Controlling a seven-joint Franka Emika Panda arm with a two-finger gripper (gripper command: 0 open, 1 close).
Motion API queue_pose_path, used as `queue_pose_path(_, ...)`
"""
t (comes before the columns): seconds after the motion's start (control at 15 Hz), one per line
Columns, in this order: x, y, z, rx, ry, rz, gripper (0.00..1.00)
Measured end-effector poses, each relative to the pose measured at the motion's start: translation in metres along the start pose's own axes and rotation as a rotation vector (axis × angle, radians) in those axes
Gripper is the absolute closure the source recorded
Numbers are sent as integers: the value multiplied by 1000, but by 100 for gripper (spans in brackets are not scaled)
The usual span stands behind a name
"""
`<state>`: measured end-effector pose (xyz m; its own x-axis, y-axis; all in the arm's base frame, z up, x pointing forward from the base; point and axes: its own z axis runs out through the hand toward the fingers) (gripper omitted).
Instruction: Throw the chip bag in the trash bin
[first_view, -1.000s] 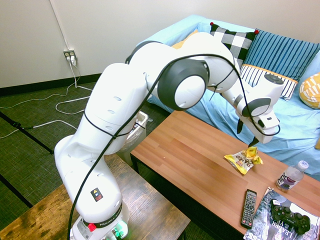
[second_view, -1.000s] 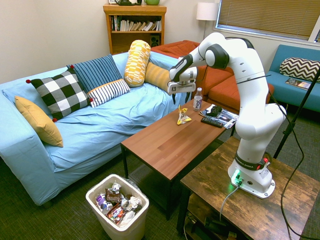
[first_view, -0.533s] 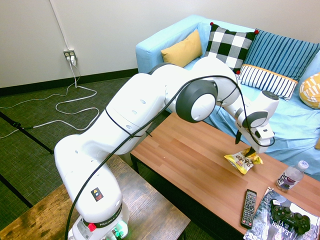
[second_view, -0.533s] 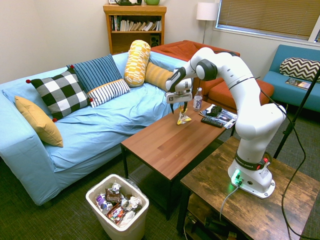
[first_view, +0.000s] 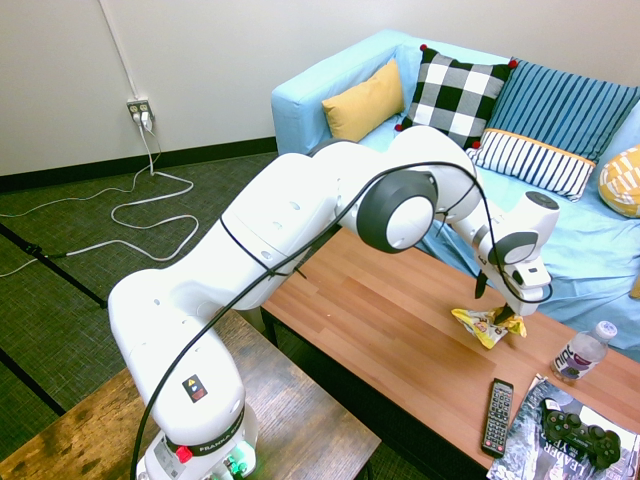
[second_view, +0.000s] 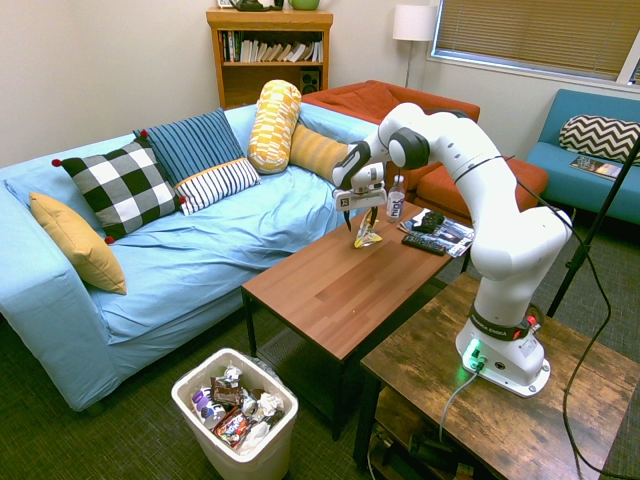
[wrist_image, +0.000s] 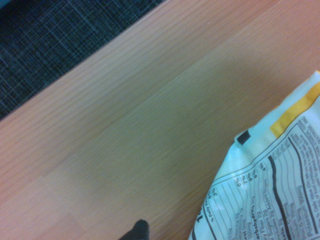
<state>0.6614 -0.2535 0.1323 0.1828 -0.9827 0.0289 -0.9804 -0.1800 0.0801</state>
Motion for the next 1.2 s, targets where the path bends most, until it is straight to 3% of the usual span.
queue_pose_path(0.93,6,0,-1,6,-8,16,100)
queue_pose_path(1.2,3,-8,-48,75,-2,14,100)
